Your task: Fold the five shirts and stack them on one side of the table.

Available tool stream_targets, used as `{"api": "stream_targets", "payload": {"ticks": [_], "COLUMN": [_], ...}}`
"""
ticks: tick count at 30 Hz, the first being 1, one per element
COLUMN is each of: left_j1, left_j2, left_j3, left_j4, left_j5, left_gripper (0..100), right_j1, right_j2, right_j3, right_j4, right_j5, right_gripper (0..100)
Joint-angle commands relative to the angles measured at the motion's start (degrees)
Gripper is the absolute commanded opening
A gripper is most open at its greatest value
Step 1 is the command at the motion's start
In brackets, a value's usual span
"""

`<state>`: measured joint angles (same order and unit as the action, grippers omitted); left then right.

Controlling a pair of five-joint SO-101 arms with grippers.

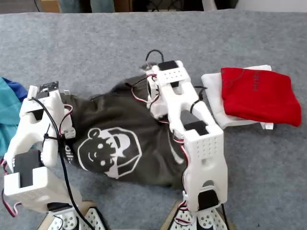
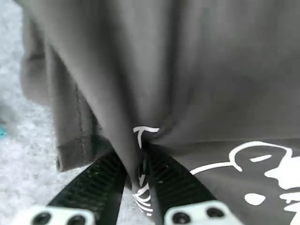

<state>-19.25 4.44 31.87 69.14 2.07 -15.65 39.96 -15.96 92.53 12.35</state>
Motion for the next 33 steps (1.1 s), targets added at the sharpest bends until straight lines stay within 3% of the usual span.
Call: {"api": "stream_targets", "payload": {"ticks": [1,9,16,22,29,33], "left_j1": [-0.7,-6.7,-12.6,-13.6,-18.2,-20.7], "left_j2": [-0.6,-0.6,-0.7,-0.7,-0.7,-0.7], "left_j3": [1.6,4.4,2.9,-4.8,-17.3,-18.9], "left_j4": [4.9,11.5,12.7,22.4,31.6,31.6], "left_j5": [-5.4,-18.4,-25.4,-30.3,-33.8,-32.7], "left_gripper": [3,3,3,3,4,14], "right_j1": [1.3,5.5,5.5,5.5,7.9,7.8], "right_j2": [-0.2,-12.4,-25.8,-32.0,-34.5,-31.8], "right_j3": [-0.7,14.1,29.1,28.1,18.2,12.7], "right_j4": [7.5,7.9,0.5,1.1,3.3,-1.0], "right_j5": [2.5,10.9,14.6,15.8,16.5,16.3], "right_gripper": [3.2,3.3,8.4,24.7,24.7,22.7]}}
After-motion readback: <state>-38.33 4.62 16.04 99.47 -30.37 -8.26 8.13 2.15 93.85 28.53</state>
